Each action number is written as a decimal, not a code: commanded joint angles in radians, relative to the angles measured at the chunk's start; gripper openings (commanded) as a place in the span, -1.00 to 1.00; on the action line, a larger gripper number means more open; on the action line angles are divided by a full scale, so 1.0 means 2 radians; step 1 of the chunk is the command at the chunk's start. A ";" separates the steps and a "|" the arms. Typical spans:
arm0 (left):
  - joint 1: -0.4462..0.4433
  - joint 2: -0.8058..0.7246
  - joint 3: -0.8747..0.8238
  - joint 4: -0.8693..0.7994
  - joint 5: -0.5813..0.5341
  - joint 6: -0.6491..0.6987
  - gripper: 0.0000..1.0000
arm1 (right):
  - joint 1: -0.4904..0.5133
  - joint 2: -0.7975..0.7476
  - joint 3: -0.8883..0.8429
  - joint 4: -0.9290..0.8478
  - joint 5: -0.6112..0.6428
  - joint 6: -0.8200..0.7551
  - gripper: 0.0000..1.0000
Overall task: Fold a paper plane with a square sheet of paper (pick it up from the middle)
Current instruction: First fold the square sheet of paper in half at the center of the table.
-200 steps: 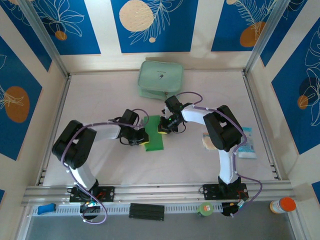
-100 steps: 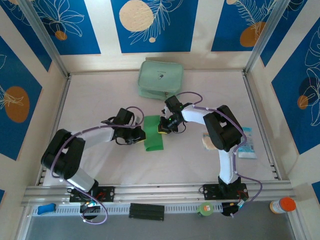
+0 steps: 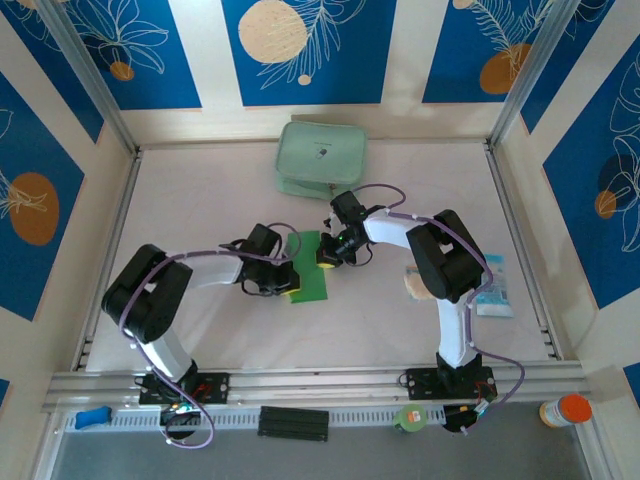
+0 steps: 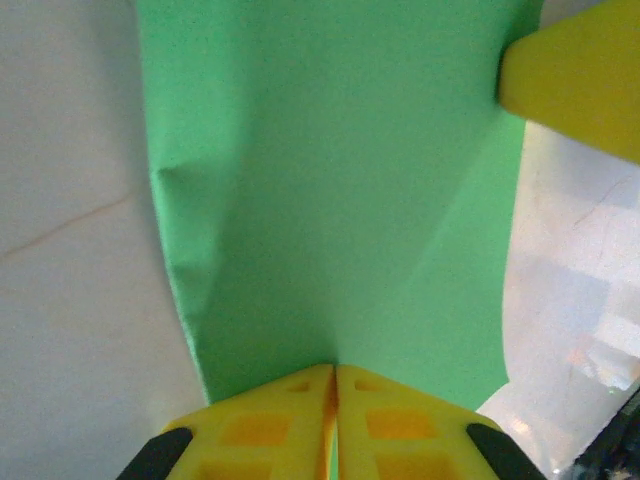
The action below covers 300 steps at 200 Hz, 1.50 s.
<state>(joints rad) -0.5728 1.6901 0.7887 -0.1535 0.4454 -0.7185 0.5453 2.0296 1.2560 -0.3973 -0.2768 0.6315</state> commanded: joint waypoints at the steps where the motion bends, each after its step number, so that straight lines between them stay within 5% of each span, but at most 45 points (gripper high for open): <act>1: -0.002 -0.010 -0.038 -0.154 -0.047 0.042 -0.77 | -0.003 0.060 -0.029 -0.053 0.088 0.001 -0.93; 62: -0.004 -0.086 0.026 -0.156 -0.039 0.026 -0.77 | -0.003 0.061 -0.028 -0.055 0.093 0.000 -0.94; 120: -0.031 -0.021 0.042 -0.060 -0.021 -0.027 -0.78 | -0.003 0.061 -0.029 -0.056 0.094 0.003 -0.94; 218: -0.036 -0.091 -0.097 -0.120 -0.080 0.013 -0.83 | -0.003 0.065 -0.029 -0.055 0.100 0.001 -0.94; 264: -0.020 -0.158 -0.011 -0.118 -0.065 0.034 -0.79 | -0.003 0.065 -0.026 -0.063 0.106 -0.007 -0.94; 300: 0.014 -0.101 0.029 -0.056 -0.074 0.007 -0.80 | -0.003 0.067 -0.025 -0.064 0.108 -0.008 -0.94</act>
<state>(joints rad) -0.5900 1.4094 0.7975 -0.3355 0.3187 -0.6804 0.5449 2.0396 1.2667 -0.4042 -0.2924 0.6308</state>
